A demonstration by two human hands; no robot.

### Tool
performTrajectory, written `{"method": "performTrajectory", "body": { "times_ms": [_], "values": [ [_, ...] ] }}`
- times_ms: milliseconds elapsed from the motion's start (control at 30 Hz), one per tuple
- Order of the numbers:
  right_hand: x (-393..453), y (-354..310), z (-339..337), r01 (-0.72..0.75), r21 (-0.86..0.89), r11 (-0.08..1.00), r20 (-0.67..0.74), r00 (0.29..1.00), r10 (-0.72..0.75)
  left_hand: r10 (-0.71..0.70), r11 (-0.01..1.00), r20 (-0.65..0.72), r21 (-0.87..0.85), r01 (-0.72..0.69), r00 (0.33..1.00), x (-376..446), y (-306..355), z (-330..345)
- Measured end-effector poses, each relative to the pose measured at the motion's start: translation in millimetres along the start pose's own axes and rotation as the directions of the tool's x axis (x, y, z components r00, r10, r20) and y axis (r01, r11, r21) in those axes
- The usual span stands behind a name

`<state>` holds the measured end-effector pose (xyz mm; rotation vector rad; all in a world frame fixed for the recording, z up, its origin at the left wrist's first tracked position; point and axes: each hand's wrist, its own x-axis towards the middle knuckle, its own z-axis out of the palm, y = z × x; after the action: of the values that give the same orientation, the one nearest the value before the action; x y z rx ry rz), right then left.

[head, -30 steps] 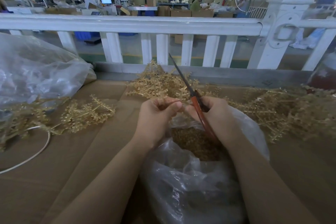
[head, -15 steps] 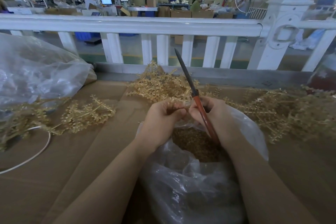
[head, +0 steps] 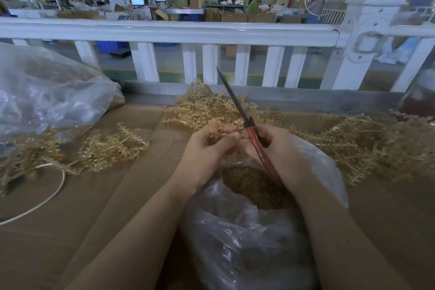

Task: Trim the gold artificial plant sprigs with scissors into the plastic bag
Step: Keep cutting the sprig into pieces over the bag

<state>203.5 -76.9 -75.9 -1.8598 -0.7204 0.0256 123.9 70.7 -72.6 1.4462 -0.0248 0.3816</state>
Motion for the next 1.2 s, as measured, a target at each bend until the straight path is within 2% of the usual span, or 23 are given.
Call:
{"method": "performTrajectory", "body": {
  "times_ms": [100, 267, 367, 467, 567, 667, 800, 900, 1067, 1200],
  "values": [
    [-2.6, -1.9, 2.1, 0.004, -0.03, 1.0, -0.018, 1.0, -0.004, 0.025, 1.0, -0.102, 0.018, -0.023, 0.995, 0.4, 1.2, 1.7],
    [-7.6, -10.0, -1.5, -0.04, -0.147, 0.988, -0.101, 0.995, 0.025, -0.092, 0.985, -0.323, -0.169, 0.039, 0.942, 0.1, 9.4, -2.5],
    [-11.6, -17.3, -4.9, -0.027, -0.262, 0.965, -0.073, 0.997, 0.008, -0.18, 0.952, -0.379, -0.298, 0.065, 0.908, 2.0, 11.7, -5.8],
    [-13.1, -18.8, -8.2, -0.024, -0.419, 0.908, -0.024, 1.0, 0.016, -0.156, 0.961, -0.399, -0.272, 0.046, 0.904, 3.4, 10.5, -7.4],
    [-14.0, -20.8, -9.5, -0.006, -0.571, 0.821, -0.001, 1.0, 0.006, -0.079, 0.975, -0.39, -0.222, -0.011, 0.918, 3.5, 8.5, -8.9],
    [-14.6, -23.5, -10.1, 0.006, -0.645, 0.764, 0.009, 1.0, 0.0, -0.07, 0.98, -0.343, -0.197, 0.001, 0.937, 3.0, 7.0, -10.0],
    [-14.5, -25.6, -11.6, 0.033, -0.645, 0.763, 0.029, 0.999, -0.019, -0.052, 0.985, -0.248, -0.17, 0.009, 0.967, 2.3, 5.5, -9.6],
    [-13.4, -23.9, -10.8, 0.032, -0.637, 0.77, 0.031, 0.999, -0.015, -0.05, 0.991, -0.225, -0.133, 0.02, 0.973, 3.2, 3.8, -10.0],
    [-12.5, -21.2, -9.6, 0.034, -0.629, 0.777, 0.01, 0.999, -0.036, 0.003, 0.987, -0.159, -0.156, -0.028, 0.987, 4.4, 1.9, -11.6],
    [-10.8, -17.4, -8.9, 0.035, -0.628, 0.777, 0.001, 0.999, -0.044, 0.027, 0.99, -0.182, -0.135, -0.052, 0.983, 5.2, 2.2, -12.6]
  ]
}}
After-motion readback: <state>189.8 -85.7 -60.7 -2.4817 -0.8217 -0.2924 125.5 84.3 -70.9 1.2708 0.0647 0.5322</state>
